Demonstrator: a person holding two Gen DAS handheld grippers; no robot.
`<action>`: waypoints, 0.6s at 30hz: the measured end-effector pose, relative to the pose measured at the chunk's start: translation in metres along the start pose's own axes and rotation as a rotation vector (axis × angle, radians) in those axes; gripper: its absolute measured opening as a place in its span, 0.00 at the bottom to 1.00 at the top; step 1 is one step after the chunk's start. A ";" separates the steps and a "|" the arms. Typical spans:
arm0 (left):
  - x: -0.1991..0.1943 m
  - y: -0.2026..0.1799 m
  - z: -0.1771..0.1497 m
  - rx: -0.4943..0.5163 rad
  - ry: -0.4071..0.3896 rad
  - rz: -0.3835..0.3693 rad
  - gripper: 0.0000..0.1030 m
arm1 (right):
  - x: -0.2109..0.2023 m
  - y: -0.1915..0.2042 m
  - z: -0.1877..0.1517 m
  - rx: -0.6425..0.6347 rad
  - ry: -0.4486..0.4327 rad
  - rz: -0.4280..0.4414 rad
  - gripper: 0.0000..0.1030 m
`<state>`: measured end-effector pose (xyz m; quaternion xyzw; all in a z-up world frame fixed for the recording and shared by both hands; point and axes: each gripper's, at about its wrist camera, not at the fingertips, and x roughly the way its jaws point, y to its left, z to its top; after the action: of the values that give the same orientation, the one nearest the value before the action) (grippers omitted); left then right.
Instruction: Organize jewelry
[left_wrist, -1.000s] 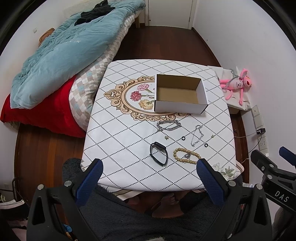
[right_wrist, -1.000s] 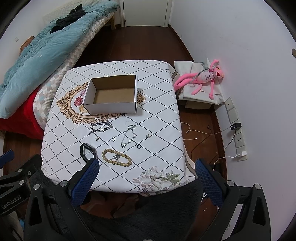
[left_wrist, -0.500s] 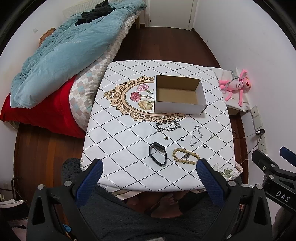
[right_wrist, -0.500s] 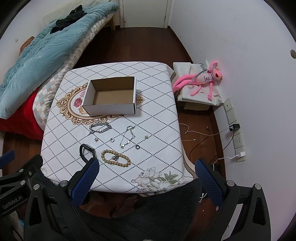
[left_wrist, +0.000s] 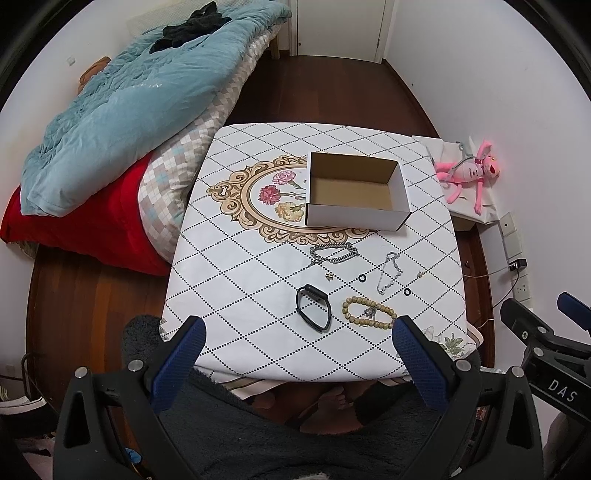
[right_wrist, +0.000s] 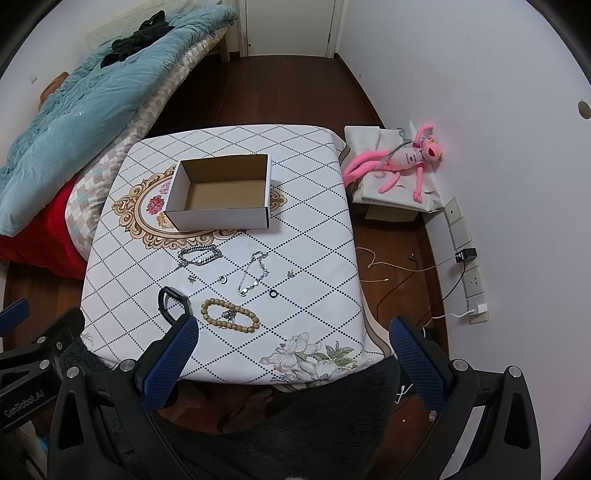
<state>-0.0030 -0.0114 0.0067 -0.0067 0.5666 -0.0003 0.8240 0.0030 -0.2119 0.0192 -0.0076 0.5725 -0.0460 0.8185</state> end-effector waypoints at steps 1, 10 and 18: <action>0.000 0.000 0.000 0.000 0.001 0.001 1.00 | 0.000 0.001 0.000 -0.001 -0.002 -0.001 1.00; -0.001 0.001 -0.001 -0.002 0.000 -0.002 1.00 | -0.001 0.001 -0.001 -0.001 -0.002 -0.003 1.00; -0.002 -0.001 -0.001 -0.001 -0.002 -0.007 1.00 | -0.002 0.000 0.001 0.000 -0.004 -0.003 1.00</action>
<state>-0.0045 -0.0121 0.0082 -0.0092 0.5657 -0.0029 0.8246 0.0029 -0.2117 0.0209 -0.0088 0.5709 -0.0471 0.8196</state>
